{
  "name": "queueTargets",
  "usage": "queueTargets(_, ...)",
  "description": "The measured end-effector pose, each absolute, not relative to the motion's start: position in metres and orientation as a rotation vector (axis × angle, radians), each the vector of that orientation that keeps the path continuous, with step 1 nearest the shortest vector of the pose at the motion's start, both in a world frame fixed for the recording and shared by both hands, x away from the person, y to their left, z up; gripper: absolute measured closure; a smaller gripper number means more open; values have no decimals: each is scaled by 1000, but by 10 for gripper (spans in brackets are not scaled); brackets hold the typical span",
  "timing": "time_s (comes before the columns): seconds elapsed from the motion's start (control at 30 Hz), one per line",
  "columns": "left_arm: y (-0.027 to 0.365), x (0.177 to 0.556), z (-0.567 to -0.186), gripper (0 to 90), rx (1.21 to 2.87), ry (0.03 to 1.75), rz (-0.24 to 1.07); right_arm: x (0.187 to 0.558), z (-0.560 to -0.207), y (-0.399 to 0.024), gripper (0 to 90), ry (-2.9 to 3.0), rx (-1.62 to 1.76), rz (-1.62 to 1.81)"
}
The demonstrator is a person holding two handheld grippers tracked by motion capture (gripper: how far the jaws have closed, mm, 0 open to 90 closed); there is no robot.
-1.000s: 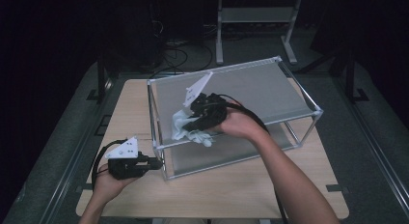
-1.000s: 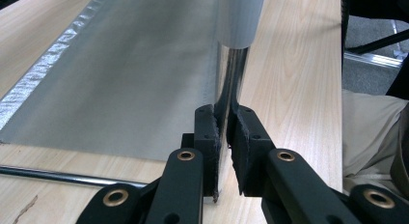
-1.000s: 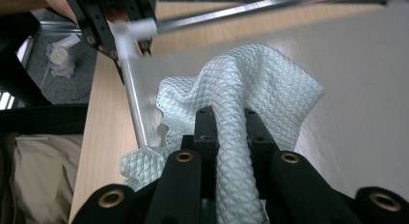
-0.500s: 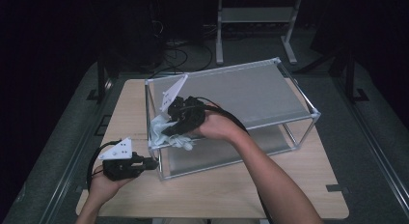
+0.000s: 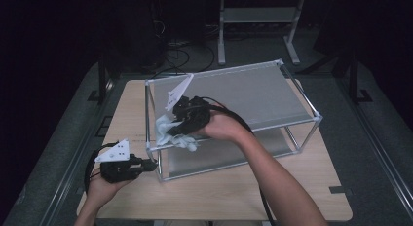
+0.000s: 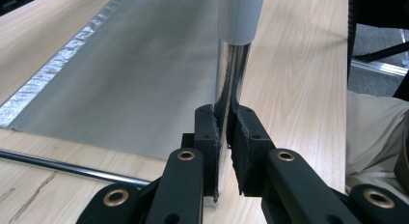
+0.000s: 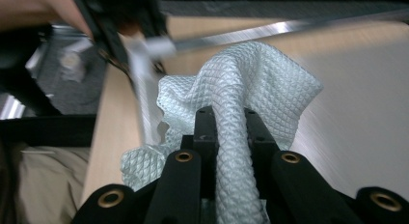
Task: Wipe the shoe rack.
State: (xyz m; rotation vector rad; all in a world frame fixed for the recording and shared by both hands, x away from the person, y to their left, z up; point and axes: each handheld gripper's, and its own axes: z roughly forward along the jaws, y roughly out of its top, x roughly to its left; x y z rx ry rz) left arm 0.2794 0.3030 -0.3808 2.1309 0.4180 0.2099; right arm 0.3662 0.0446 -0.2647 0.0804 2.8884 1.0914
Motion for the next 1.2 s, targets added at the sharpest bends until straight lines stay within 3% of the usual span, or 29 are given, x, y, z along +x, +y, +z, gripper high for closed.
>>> queueTargets(0.17,300,279,-380,814,2137,406,206,368,-264,37,794,2881,122,1079)
queueTargets(0.33,305,278,-380,814,2137,414,208,363,-265,61,794,2904,52,1104)
queueTargets(0.53,304,278,-381,814,2137,400,205,375,-266,41,793,2908,146,1093)
queueTargets(0.73,307,277,-380,814,2139,404,204,366,-265,58,794,2901,78,1099)
queueTargets(0.93,307,277,-380,813,2138,402,204,374,-265,35,791,2876,166,1077)
queueTargets(1.2,308,277,-380,812,2139,399,202,374,-259,33,648,2882,177,1122)
